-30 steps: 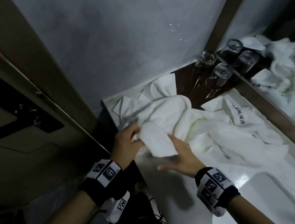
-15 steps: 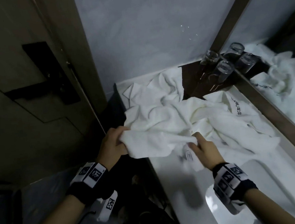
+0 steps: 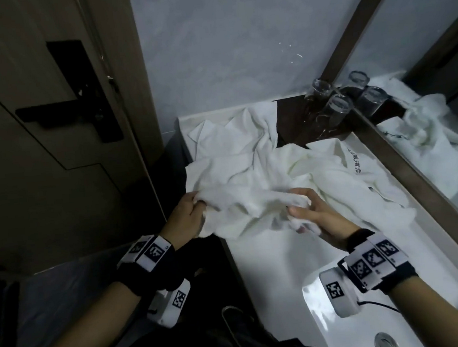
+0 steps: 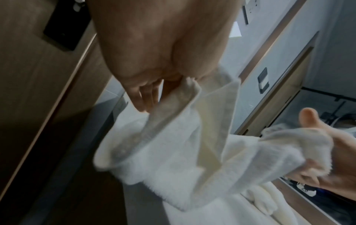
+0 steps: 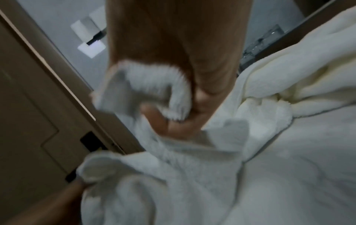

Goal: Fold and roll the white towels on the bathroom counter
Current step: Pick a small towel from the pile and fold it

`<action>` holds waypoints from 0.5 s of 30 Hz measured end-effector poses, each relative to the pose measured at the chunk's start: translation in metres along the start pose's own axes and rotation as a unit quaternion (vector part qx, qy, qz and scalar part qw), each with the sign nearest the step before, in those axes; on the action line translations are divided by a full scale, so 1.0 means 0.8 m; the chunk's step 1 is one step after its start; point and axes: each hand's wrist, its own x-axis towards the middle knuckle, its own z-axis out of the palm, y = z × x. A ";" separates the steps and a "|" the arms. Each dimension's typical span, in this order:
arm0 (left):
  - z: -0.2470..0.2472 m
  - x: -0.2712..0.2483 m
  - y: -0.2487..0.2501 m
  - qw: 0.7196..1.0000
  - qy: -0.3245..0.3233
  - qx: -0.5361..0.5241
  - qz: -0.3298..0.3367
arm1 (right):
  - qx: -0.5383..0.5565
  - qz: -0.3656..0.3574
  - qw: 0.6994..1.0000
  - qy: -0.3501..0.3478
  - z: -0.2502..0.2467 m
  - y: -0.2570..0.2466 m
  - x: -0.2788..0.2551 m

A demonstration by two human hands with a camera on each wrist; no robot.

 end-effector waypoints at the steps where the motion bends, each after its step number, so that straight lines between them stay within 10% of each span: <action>1: 0.001 0.001 0.002 1.000 0.009 0.005 0.011 | 0.004 0.001 1.000 -0.004 -0.003 0.001 0.003; 8: 0.002 0.000 -0.012 0.995 -0.003 0.074 0.073 | -0.111 -0.074 0.972 0.193 -0.002 0.004 0.022; 15: -0.009 0.000 -0.023 0.995 -0.021 0.061 0.077 | -0.004 -0.039 0.979 0.200 -0.006 0.006 0.012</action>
